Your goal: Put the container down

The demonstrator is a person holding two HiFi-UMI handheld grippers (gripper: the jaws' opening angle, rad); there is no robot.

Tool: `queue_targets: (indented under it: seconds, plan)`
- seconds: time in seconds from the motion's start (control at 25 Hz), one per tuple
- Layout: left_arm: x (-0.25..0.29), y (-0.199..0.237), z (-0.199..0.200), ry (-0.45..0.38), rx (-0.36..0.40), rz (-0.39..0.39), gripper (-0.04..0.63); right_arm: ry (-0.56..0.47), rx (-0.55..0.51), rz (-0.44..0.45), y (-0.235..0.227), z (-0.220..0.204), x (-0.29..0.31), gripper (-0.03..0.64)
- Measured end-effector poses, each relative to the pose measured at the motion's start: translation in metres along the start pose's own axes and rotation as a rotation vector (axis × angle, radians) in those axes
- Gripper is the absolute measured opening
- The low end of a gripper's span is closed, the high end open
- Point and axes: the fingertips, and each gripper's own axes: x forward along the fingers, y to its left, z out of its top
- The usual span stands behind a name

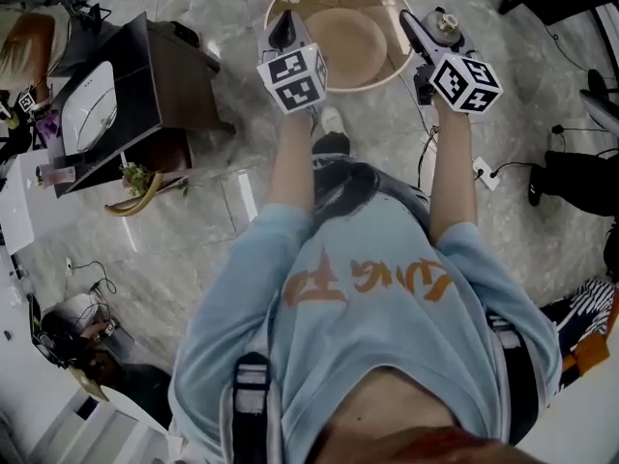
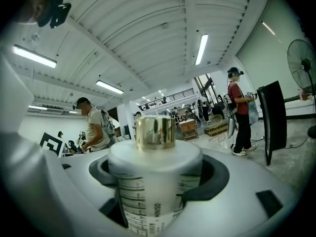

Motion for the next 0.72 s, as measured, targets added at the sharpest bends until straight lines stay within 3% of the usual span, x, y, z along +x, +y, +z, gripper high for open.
queue_targets:
  seconds: [0.36, 0.72]
  plan:
    - [0.136, 0.037, -0.017, 0.108, -0.029, -0.026, 0.026, 0.072, 0.033, -0.067, -0.053, -0.002, 0.132, 0.359]
    - [0.218, 0.024, -0.084, 0.273, -0.018, -0.104, 0.026, 0.208, 0.041, -0.123, -0.093, -0.065, 0.183, 0.359]
